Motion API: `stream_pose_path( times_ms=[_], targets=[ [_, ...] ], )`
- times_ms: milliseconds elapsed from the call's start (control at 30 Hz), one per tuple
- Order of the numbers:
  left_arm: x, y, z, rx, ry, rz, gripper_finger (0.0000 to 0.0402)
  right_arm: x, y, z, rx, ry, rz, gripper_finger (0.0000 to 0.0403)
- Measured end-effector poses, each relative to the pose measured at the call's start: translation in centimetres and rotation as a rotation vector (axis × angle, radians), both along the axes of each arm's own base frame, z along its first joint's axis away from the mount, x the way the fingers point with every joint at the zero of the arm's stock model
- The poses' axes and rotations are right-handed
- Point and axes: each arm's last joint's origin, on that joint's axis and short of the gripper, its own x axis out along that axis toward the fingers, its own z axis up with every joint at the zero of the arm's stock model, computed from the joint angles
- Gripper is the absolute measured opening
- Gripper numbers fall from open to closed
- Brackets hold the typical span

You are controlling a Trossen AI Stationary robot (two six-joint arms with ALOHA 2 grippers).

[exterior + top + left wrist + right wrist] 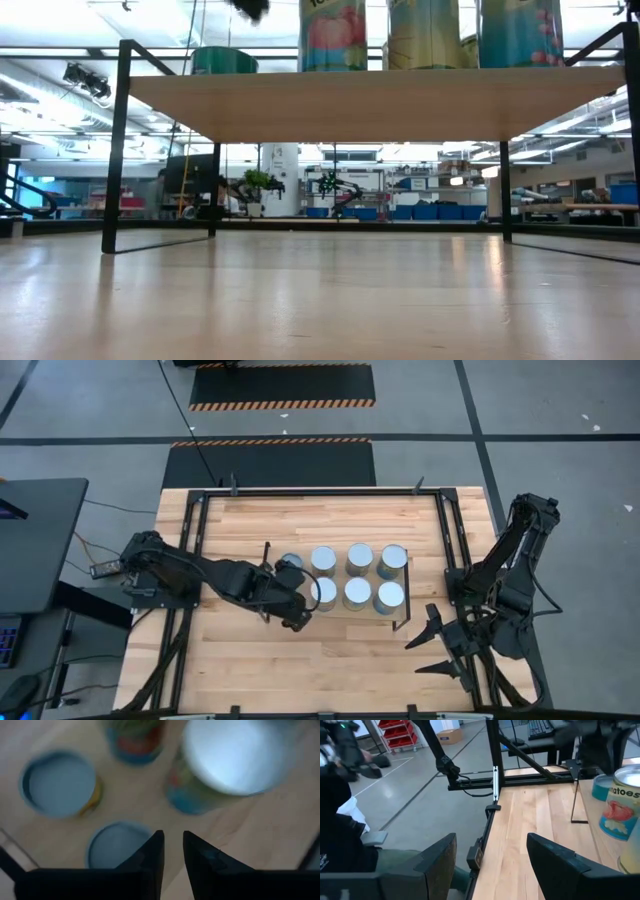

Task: Pick and place cans onto a shelf
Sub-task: Adjust the canned goods on the shelf

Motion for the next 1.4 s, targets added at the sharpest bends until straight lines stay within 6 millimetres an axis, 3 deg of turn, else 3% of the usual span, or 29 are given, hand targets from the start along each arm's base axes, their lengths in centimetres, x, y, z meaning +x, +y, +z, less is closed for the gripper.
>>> stream_pose_path(
  times_ms=[167, 300, 367, 433, 567, 933, 1400],
  targets=[
    [-0.5, -2.5, 3.2, 0.159, -0.160, -0.164, 0.0078, 0.8, -0.7, -0.1, -0.046, -0.015, -0.064, 0.0249],
    [-0.8, -4.9, 4.4, 0.390, -0.305, -0.219, 0.0078, 1.9, -1.7, 0.3, -0.095, -0.047, -0.112, 0.0249],
    [-0.4, -5.1, 4.8, 0.387, -0.353, -0.224, 0.0078, 2.2, -2.3, 0.7, -0.108, -0.069, -0.127, 0.0249],
    [0.5, -4.4, 5.0, 0.348, -0.366, -0.263, 0.0078, 2.6, -2.9, 0.9, -0.136, -0.081, -0.144, 0.0249],
    [2.5, -2.3, 4.6, 0.455, -0.332, -0.311, 0.0078, 3.7, -4.5, 1.2, -0.188, -0.093, -0.211, 0.0249],
    [4.2, 2.0, 2.5, 0.409, -0.143, -0.411, 0.0078, 6.4, -7.8, 0.6, -0.259, -0.041, -0.321, 0.0249],
    [4.4, 2.3, 1.8, 0.356, -0.079, -0.574, 0.0078, 6.7, -8.2, 0.6, -0.259, -0.035, -0.340, 0.0249]
  ],
)
